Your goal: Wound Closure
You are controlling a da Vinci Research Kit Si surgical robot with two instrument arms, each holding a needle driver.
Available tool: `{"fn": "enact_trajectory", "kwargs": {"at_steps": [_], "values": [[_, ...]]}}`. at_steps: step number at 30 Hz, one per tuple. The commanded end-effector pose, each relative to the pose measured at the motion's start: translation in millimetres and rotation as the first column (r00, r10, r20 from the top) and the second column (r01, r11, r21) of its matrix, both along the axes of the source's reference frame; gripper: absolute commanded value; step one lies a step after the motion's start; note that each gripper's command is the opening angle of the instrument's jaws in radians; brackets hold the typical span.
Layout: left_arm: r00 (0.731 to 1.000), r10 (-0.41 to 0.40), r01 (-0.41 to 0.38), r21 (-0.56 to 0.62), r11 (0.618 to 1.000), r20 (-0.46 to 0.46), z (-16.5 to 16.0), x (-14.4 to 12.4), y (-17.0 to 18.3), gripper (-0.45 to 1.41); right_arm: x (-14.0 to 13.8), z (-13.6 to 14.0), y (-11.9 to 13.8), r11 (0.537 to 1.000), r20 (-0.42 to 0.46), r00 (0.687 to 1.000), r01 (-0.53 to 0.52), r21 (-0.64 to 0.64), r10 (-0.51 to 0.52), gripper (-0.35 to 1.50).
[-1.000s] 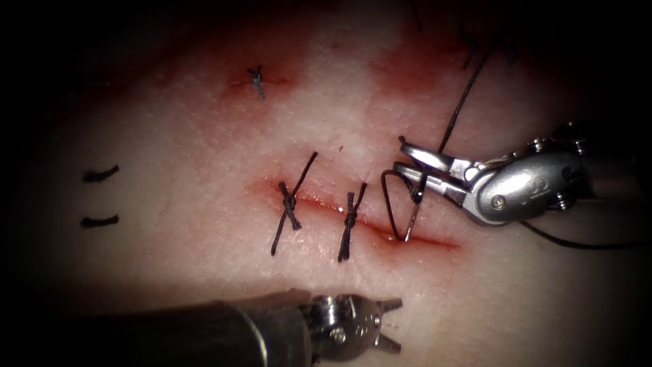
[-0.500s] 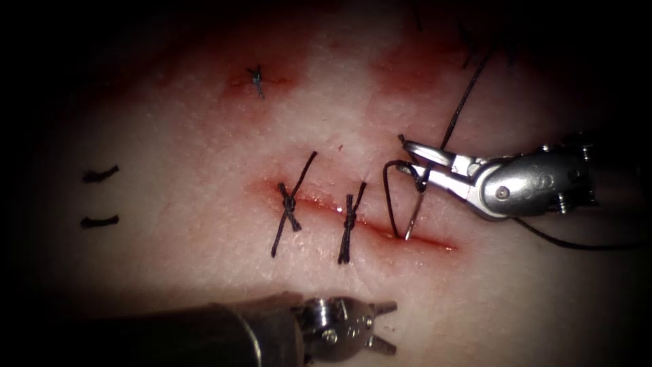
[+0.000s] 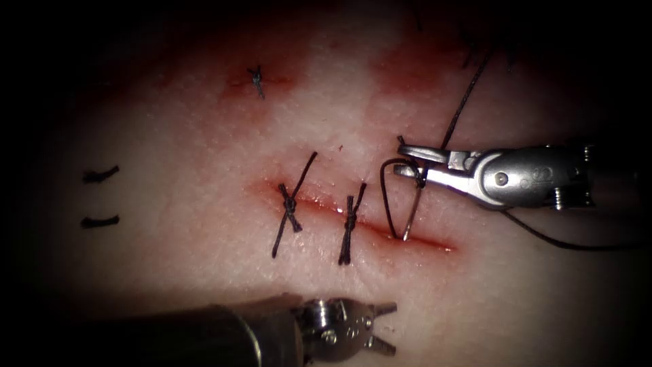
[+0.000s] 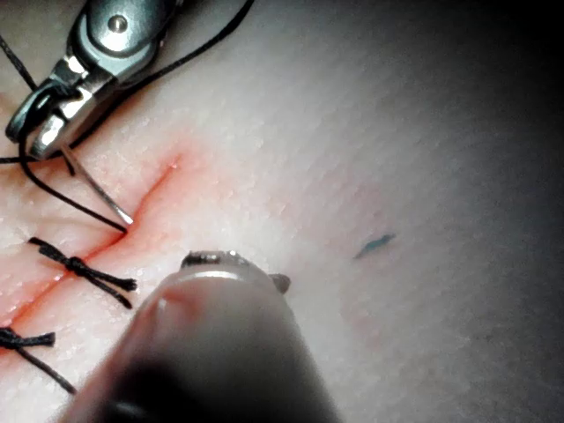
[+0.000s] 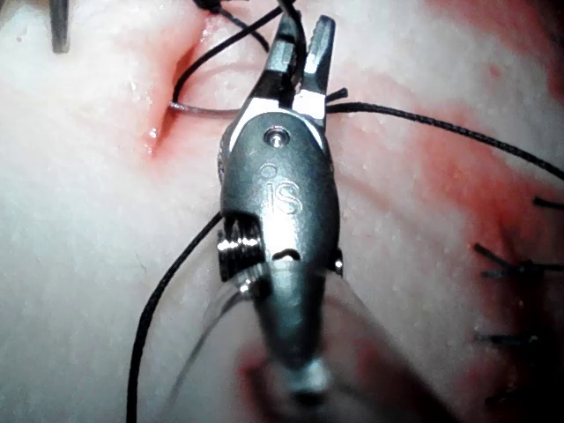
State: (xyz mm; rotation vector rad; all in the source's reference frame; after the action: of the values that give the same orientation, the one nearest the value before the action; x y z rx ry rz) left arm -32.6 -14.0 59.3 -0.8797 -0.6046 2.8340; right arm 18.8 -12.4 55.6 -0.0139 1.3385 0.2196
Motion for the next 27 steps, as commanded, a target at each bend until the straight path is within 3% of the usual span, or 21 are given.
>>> {"fn": "enact_trajectory", "kwargs": {"at_steps": [1,12,20,27], "values": [[1.000,0.003,-0.003,0.004,1.000,0.003,0.5,-0.4,-0.5,0.59,0.8,0.6,-0.3,1.000,-0.015,1.000,0.011,0.018,-0.010,-0.35],[1.000,0.015,-0.015,0.004,1.000,0.010,0.0,0.7,-1.1,0.56,0.4,2.0,0.4,0.976,-0.056,0.998,-0.007,0.217,0.019,-0.35],[1.000,0.016,-0.016,0.000,1.000,0.009,0.4,0.8,-1.3,0.56,0.2,2.7,0.7,0.900,-0.064,0.991,-0.081,0.429,0.120,-0.35],[1.000,0.025,-0.025,0.004,1.000,0.015,0.9,0.6,-2.2,0.56,-0.4,3.1,1.6,0.862,-0.030,0.982,-0.148,0.486,0.185,-0.35]]}}
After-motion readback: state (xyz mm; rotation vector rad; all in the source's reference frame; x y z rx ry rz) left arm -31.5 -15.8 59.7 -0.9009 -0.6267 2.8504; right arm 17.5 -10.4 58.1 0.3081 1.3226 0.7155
